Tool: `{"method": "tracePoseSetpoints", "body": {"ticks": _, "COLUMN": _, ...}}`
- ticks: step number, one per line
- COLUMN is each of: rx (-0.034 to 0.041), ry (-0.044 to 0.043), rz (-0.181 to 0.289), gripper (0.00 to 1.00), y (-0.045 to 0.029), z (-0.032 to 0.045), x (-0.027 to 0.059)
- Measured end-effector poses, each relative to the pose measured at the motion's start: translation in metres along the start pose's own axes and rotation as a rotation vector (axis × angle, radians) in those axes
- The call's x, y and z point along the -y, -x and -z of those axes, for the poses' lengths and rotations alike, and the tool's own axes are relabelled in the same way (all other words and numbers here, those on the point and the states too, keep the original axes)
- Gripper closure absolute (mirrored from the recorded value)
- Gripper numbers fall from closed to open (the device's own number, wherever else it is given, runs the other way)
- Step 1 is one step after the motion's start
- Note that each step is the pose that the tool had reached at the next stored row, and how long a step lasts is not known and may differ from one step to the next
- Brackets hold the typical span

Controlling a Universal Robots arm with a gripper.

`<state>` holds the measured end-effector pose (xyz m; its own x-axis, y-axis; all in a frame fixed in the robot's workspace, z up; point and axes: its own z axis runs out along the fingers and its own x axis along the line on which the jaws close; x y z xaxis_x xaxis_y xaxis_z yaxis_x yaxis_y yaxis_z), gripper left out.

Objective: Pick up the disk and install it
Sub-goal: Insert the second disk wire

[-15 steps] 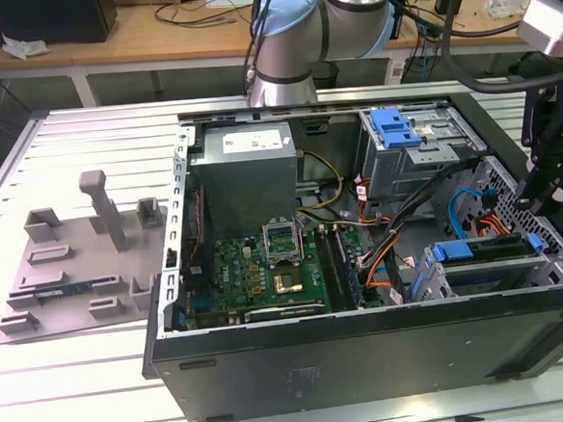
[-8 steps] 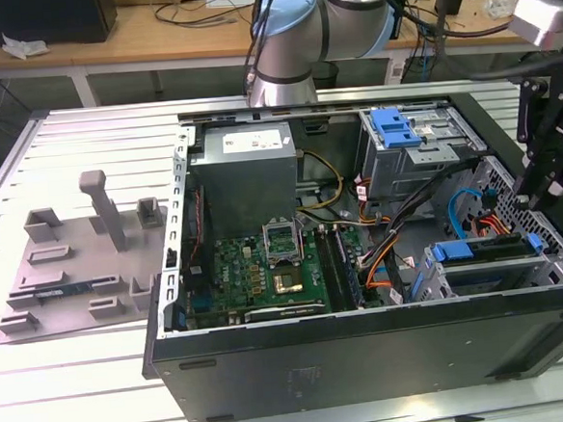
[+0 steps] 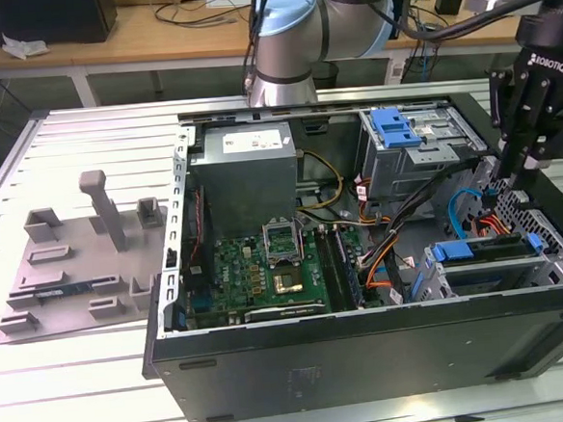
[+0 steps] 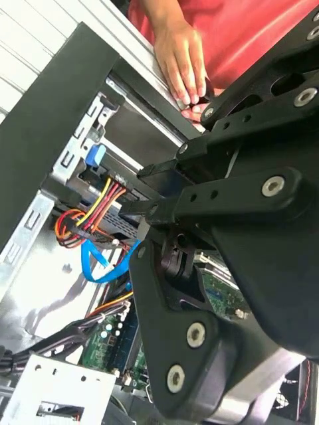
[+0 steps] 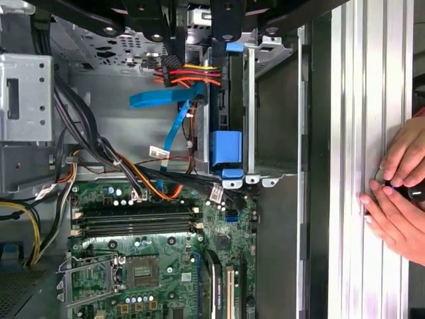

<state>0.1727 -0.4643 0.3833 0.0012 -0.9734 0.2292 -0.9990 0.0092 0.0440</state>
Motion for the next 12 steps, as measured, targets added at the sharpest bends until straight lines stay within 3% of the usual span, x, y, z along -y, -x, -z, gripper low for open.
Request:
{"method": "tracePoseSetpoints", "body": {"ticks": 10, "rx": -0.0013, "ry": -0.0012, "rz": 0.005, "gripper": 0.69, "y": 0.0026, "z": -0.0026, "x": -0.0029}}
{"method": "tracePoseSetpoints", "body": {"ticks": 11, "rx": -0.0019, "ry": -0.0012, "rz": 0.005, "gripper": 0.62, "y": 0.0028, "z": -0.0029, "x": -0.0034}}
{"method": "tracePoseSetpoints", "body": {"ticks": 12, "rx": -0.0024, "ry": -0.0012, "rz": 0.005, "gripper": 0.62, "y": 0.0028, "z": -0.003, "x": -0.004}}
